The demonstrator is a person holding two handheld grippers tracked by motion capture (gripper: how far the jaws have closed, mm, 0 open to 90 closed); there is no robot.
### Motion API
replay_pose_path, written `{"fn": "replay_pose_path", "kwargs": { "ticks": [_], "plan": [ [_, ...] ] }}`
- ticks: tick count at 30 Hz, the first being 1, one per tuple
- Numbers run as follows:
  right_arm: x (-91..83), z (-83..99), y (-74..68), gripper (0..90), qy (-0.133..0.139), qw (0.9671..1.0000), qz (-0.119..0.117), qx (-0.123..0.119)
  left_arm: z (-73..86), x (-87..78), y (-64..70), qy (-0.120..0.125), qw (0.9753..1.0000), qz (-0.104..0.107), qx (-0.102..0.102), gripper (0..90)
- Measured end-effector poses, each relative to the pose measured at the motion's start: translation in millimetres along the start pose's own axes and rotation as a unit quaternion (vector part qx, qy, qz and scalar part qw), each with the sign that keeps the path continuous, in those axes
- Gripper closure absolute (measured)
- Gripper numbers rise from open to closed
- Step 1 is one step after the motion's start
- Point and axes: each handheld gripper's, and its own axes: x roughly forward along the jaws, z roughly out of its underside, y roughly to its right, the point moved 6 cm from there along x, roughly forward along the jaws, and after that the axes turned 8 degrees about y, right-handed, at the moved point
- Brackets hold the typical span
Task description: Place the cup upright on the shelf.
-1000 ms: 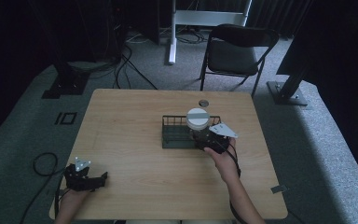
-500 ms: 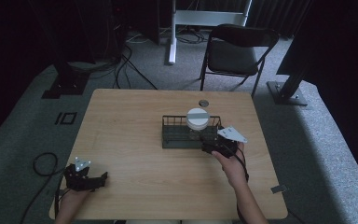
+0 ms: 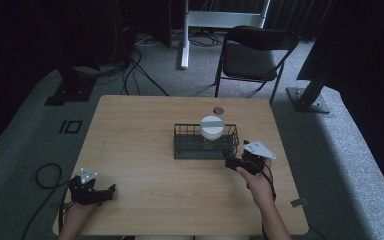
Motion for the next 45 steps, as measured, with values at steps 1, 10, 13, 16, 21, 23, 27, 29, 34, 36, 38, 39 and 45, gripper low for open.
{"fn": "replay_pose_path", "kwargs": {
  "ticks": [1, 10, 13, 16, 21, 23, 27, 29, 34, 36, 38, 39, 45],
  "plan": [
    [-0.8, 1.4, 0.9, 12.7, -0.003, 1.0000, 0.000, 0.001, 0.0, 0.0, 0.0, 0.000, 1.0000, 0.000, 0.000, 0.2],
    [-8.4, 18.2, 17.0, 12.7, -0.017, 0.9997, 0.015, 0.008, 0.0, 0.0, 0.0, 0.000, 1.0000, 0.000, 0.000, 0.2],
    [-10.5, 22.6, 20.7, 12.7, -0.022, 0.9996, 0.017, 0.010, 0.0, 0.0, 0.0, 0.000, 1.0000, 0.000, 0.000, 0.1],
    [-12.7, 27.7, 24.8, 12.7, -0.023, 0.9995, 0.019, 0.012, 0.0, 0.0, 0.0, 0.000, 1.0000, 0.000, 0.000, 0.2],
    [-16.2, 40.0, 31.6, 12.7, -0.042, 0.9986, 0.024, 0.022, 0.0, 0.0, 0.1, 0.000, 1.0000, 0.000, 0.000, 0.2],
    [-17.7, 45.3, 34.9, 12.7, -0.048, 0.9982, 0.026, 0.024, 0.0, 0.0, 0.0, 0.000, 1.0000, 0.000, 0.000, 0.2],
    [-20.9, 56.1, 40.2, 12.8, -0.061, 0.9975, 0.027, 0.025, 0.0, 0.0, 0.0, 0.000, 1.0000, 0.000, 0.000, 0.2],
    [-22.5, 61.7, 43.3, 13.1, -0.070, 0.9968, 0.030, 0.025, 0.0, 0.0, 0.0, 0.000, 1.0000, 0.000, 0.000, 0.2],
    [-25.6, 72.5, 50.4, 13.1, -0.081, 0.9955, 0.037, 0.032, 0.1, -0.1, -0.1, -0.001, 1.0000, 0.000, 0.001, 0.2],
    [-26.4, 76.2, 52.8, 13.1, -0.087, 0.9948, 0.040, 0.034, 0.0, 0.0, -0.1, 0.000, 1.0000, 0.000, 0.001, 0.2],
    [-27.4, 78.6, 55.2, 13.1, -0.091, 0.9942, 0.043, 0.036, 0.1, -0.1, -0.1, -0.001, 1.0000, 0.000, 0.001, 0.2],
    [-27.8, 79.4, 56.4, 13.1, -0.092, 0.9940, 0.046, 0.036, 0.1, -0.1, -0.1, -0.001, 1.0000, 0.000, 0.001, 0.2],
    [-30.3, 82.5, 62.9, 13.1, -0.099, 0.9931, 0.052, 0.034, 0.1, -0.1, -0.1, -0.001, 1.0000, 0.000, 0.001, 0.2]
  ]
}}
